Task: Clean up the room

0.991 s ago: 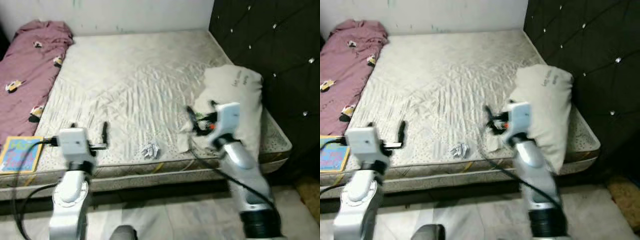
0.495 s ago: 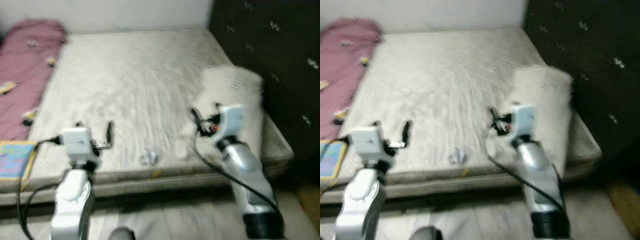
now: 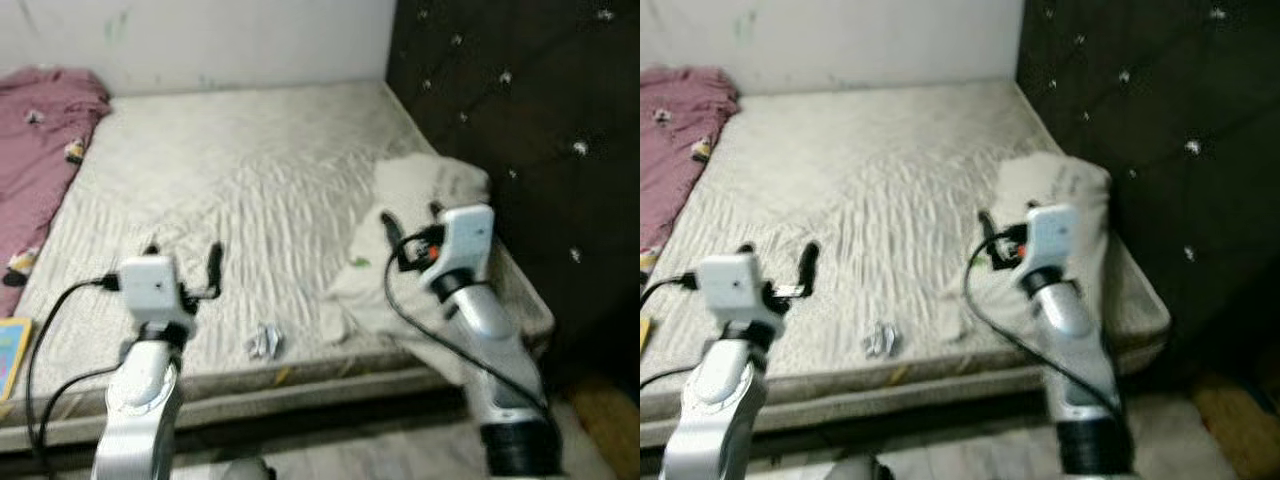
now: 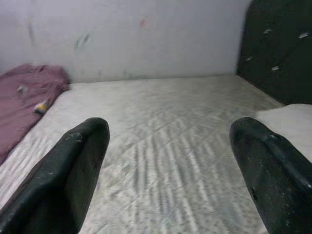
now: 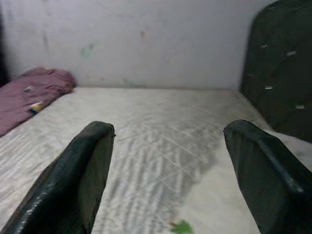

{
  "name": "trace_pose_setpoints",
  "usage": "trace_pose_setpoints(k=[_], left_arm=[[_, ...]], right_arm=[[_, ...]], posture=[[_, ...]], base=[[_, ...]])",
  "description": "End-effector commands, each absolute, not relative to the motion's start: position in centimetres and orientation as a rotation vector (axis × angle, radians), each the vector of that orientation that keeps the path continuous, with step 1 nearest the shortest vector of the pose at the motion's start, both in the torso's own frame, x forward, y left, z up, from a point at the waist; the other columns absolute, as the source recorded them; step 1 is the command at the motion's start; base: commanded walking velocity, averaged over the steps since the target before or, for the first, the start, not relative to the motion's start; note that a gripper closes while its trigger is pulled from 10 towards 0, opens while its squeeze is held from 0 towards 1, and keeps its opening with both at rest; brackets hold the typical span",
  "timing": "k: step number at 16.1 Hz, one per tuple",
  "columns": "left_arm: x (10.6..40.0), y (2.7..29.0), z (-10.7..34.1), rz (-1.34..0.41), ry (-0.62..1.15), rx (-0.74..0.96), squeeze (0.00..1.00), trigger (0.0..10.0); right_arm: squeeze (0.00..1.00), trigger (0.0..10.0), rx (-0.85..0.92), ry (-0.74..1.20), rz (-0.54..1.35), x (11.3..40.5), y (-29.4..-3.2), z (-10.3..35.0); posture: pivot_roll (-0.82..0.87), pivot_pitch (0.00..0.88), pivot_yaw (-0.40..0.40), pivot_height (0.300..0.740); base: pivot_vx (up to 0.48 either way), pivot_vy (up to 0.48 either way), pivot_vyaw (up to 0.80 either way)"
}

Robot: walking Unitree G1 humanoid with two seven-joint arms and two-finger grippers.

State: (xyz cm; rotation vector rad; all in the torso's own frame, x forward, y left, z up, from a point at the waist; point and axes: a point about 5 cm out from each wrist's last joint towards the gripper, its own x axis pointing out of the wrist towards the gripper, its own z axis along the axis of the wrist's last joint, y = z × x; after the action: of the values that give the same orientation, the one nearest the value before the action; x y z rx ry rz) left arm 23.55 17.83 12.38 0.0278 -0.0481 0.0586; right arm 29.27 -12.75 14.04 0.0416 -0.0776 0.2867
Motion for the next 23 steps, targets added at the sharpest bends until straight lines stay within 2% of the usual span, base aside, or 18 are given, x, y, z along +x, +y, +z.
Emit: trace_pose_setpoints(k=[1, 4, 16, 18, 23], left_arm=[[23.64, 18.01, 12.48, 0.077, -0.048, 0.035, 0.00, 10.0], [23.69, 17.95, 12.40, 0.079, -0.045, 0.021, 0.00, 10.0], [24.02, 18.13, 12.60, 0.088, -0.068, 0.012, 0.00, 10.0], [24.02, 18.24, 12.67, 0.104, -0.072, 0.013, 0.00, 10.0], [24.13, 18.41, 12.92, 0.122, -0.077, 0.017, 0.00, 10.0]], right_arm=[[0.00, 10.0, 0.041, -0.096, 0.289, 29.35, -12.80, 14.52], [0.00, 10.0, 0.032, -0.094, 0.284, 29.39, -12.90, 14.43], [0.00, 10.0, 0.047, -0.090, 0.273, 29.66, -13.02, 14.31], [0.00, 10.0, 0.041, -0.095, 0.274, 29.69, -12.99, 14.35], [0.00, 10.0, 0.043, -0.094, 0.265, 29.76, -13.00, 14.31]], posture=[[0.07, 0.065, -0.029, 0.740], [0.07, 0.061, -0.030, 0.740], [0.07, 0.045, -0.030, 0.740], [0.07, 0.044, -0.029, 0.740], [0.08, 0.048, -0.032, 0.740]], base=[[0.000, 0.000, 0.00], [0.000, 0.124, 0.00], [0.000, 0.480, 0.00], [0.000, 0.000, 0.00], [0.000, 0.000, 0.79]])
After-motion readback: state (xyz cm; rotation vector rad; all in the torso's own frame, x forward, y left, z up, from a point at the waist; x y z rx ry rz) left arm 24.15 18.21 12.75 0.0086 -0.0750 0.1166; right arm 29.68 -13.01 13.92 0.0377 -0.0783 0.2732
